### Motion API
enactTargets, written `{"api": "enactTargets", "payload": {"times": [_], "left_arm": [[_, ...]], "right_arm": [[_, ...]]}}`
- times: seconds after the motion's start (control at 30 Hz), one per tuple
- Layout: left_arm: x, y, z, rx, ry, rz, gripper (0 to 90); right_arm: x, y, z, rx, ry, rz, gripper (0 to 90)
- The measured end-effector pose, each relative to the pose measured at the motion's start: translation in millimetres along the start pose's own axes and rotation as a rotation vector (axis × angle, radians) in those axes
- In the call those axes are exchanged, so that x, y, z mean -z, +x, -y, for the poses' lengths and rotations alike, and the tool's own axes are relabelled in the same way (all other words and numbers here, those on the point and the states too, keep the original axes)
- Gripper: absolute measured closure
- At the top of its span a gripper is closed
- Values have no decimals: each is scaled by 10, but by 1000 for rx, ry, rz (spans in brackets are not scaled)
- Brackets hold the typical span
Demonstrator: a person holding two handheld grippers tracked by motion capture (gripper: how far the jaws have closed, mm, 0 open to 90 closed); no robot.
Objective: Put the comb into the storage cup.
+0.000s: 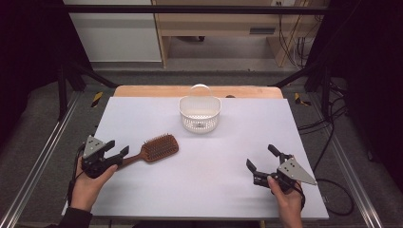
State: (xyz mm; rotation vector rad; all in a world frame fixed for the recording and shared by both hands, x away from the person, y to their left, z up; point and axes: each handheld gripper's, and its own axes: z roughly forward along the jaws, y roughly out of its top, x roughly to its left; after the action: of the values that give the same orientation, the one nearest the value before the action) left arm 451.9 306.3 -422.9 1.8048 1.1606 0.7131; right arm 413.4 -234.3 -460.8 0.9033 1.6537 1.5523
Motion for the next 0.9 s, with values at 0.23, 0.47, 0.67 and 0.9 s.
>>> {"api": "enactTargets", "payload": {"times": [0.23, 0.47, 0.67, 0.9], "left_arm": [[-114, -33, -18, -15, 56, 25, 569], [-226, -59, -48, -63, 135, 72, 749], [-363, -36, -11, -79, 208, 91, 873], [-466, 8, 24, -92, 244, 77, 897]], "right_arm": [[-34, 71, 9, 27, 15, -18, 60], [-24, 65, 15, 28, 19, -11, 59], [-2, 49, 13, 30, 17, -4, 59], [2, 54, 12, 30, 17, -7, 58]]}}
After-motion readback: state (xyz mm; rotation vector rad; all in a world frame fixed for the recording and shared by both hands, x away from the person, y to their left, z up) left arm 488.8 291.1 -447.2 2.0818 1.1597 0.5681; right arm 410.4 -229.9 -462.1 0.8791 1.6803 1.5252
